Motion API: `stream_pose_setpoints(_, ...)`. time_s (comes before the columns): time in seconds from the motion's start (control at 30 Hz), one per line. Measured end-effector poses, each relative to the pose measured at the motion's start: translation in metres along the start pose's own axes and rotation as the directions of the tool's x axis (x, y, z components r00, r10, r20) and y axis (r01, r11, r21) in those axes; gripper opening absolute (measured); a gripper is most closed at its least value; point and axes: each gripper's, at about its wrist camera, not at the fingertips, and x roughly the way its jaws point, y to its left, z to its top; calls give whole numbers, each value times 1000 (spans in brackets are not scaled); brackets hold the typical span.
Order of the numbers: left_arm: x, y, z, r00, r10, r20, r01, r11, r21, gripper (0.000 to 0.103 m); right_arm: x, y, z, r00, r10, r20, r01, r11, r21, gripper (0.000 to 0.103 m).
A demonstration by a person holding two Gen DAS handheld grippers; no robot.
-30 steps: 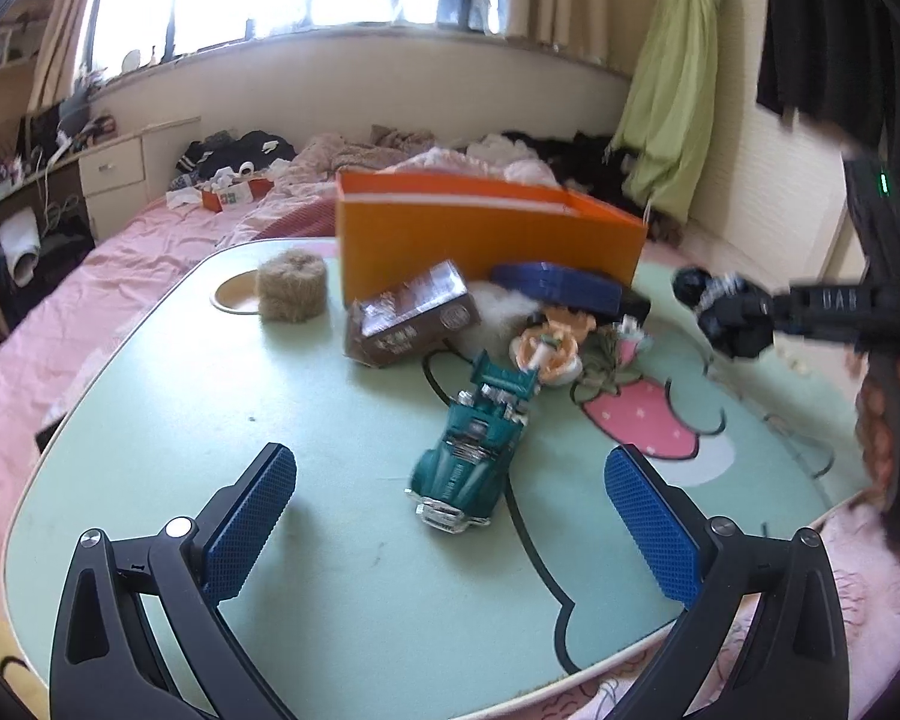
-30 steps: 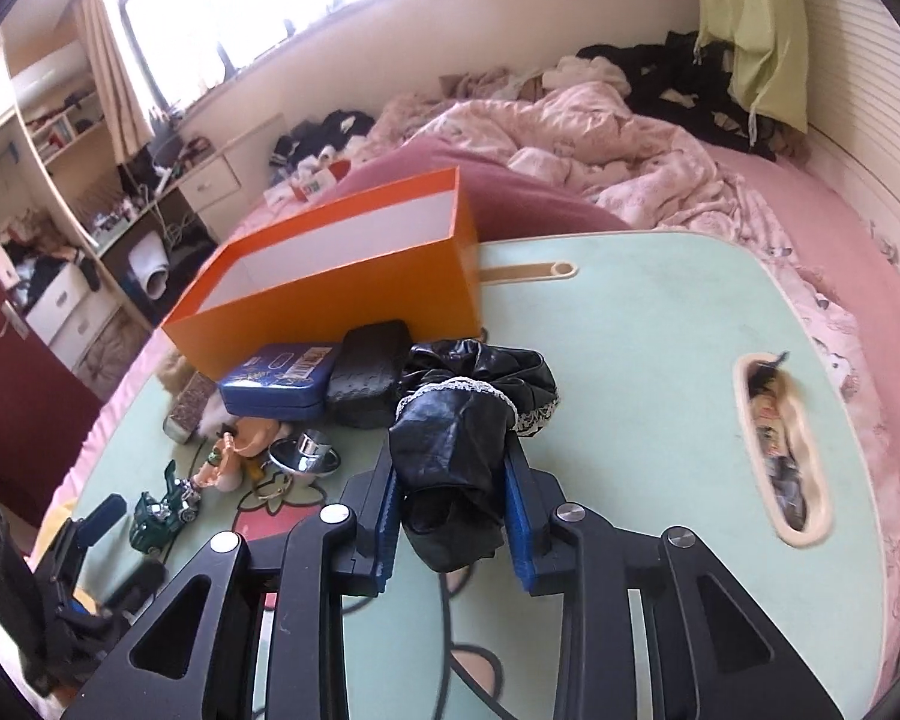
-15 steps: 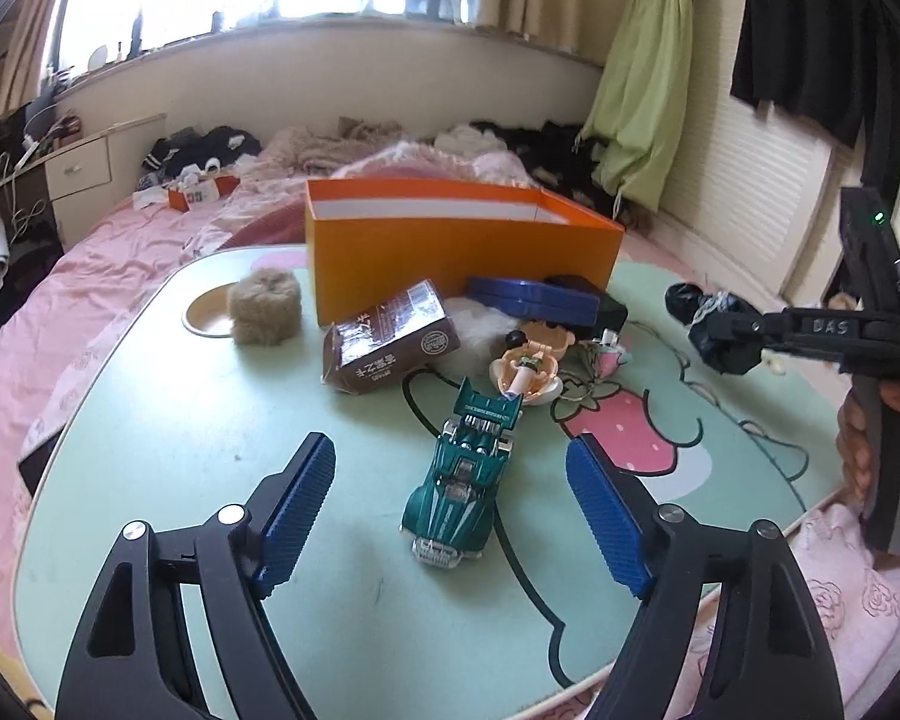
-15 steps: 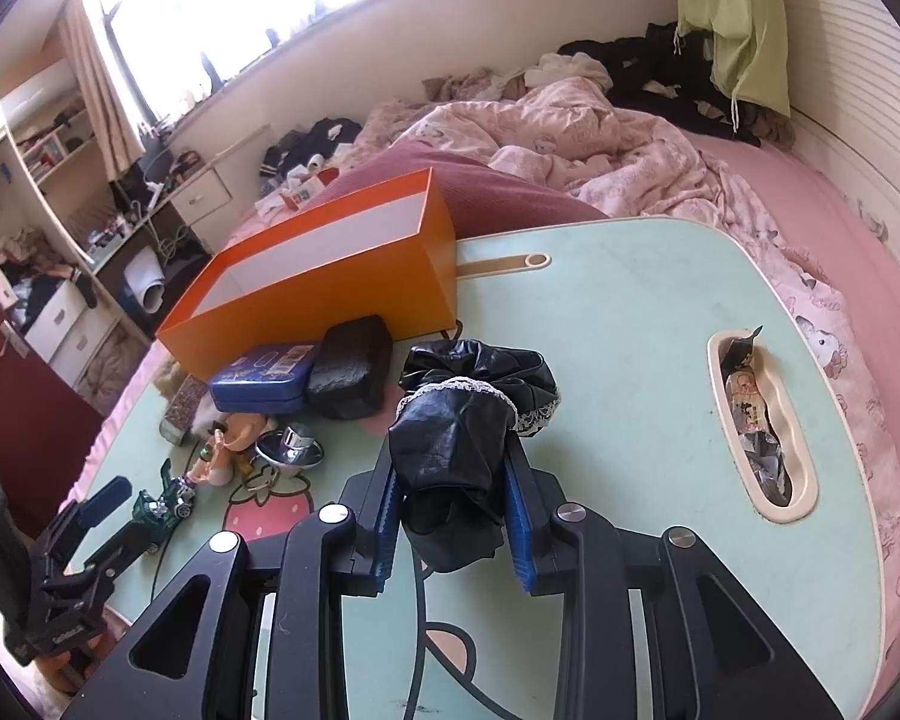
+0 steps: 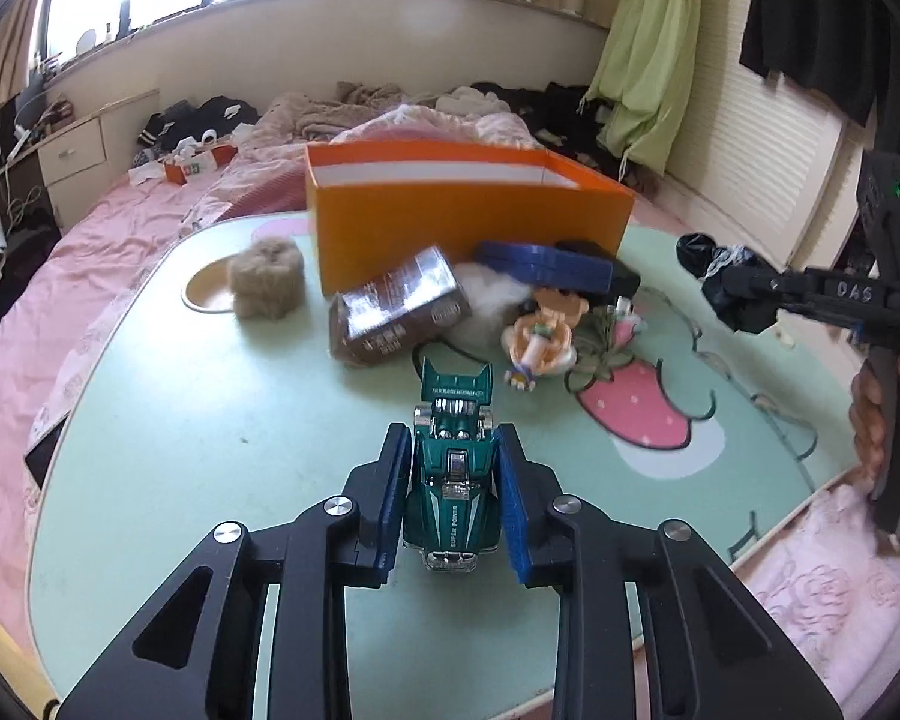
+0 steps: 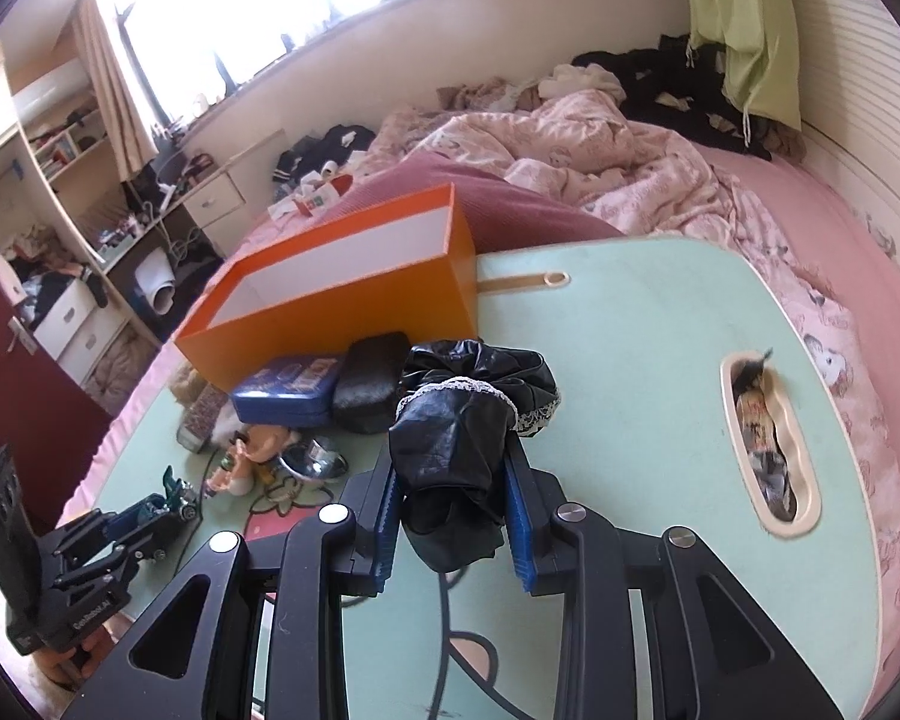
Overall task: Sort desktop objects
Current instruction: 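Grasp the green toy car with the left gripper while the right gripper holds the pouch, then lower the green car into the orange box with the left gripper while the right drops the pouch in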
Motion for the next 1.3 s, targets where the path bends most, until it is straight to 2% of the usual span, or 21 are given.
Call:
stream_pose_setpoints(0.13, -17, -1, 22, 997, 2, 80, -1, 1000, -10, 26, 2, 14, 16, 1000, 19, 18, -18, 999, -41, 29)
stream_pose_setpoints(0.37, -21, -11, 100, 976, -24, 215, 30, 999, -24, 26, 26, 52, 64, 997, 63, 35, -58, 989, -137, 29)
stream_pose_setpoints(0.5, 6, -15, 137, 978, -15, 208, 22, 999, -31, 25, 57, 62, 86, 997, 83, -1, -82, 986, -143, 29)
stream_pose_setpoints(0.6, 38, -14, 152, 986, 32, 166, -26, 999, -42, 26, 78, 63, 94, 996, 80, -31, -83, 988, -128, 29)
stream_pose_setpoints(0.7, 66, -5, 154, 992, 62, 110, -51, 994, -94, 29, 92, 63, 95, 996, 72, -53, -78, 990, -122, 32)
stream_pose_setpoints(0.77, 77, 2, 150, 997, 47, 62, -38, 990, -134, 40, 101, 63, 96, 995, 56, -79, -66, 990, -126, 42)
stream_pose_setpoints(0.8, 78, 5, 147, 998, 42, 54, -33, 988, -151, 43, 104, 61, 96, 995, 47, -88, -57, 991, -124, 44)
stream_pose_setpoints(0.87, 74, 8, 139, 997, 30, 67, -18, 985, -172, 56, 106, 61, 95, 995, 39, -92, -51, 990, -130, 44)
stream_pose_setpoints(0.93, 65, 8, 132, 995, 27, 94, -10, 984, -177, 63, 105, 61, 93, 996, 34, -88, -46, 990, -135, 45)
stream_pose_setpoints(1.17, 26, 6, 114, 987, -6, 159, 39, 977, -209, 72, 103, 69, 86, 997, -13, -70, 1, 986, -165, 47)
stream_pose_setpoints(1.23, 20, 6, 108, 987, -16, 163, 53, 973, -224, 72, 102, 72, 85, 996, -35, -82, 20, 985, -171, 47)
stream_pose_setpoints(1.3, 16, 6, 99, 986, -29, 162, 67, 969, -238, 72, 102, 69, 86, 993, -18, -115, 2, 990, -143, 47)
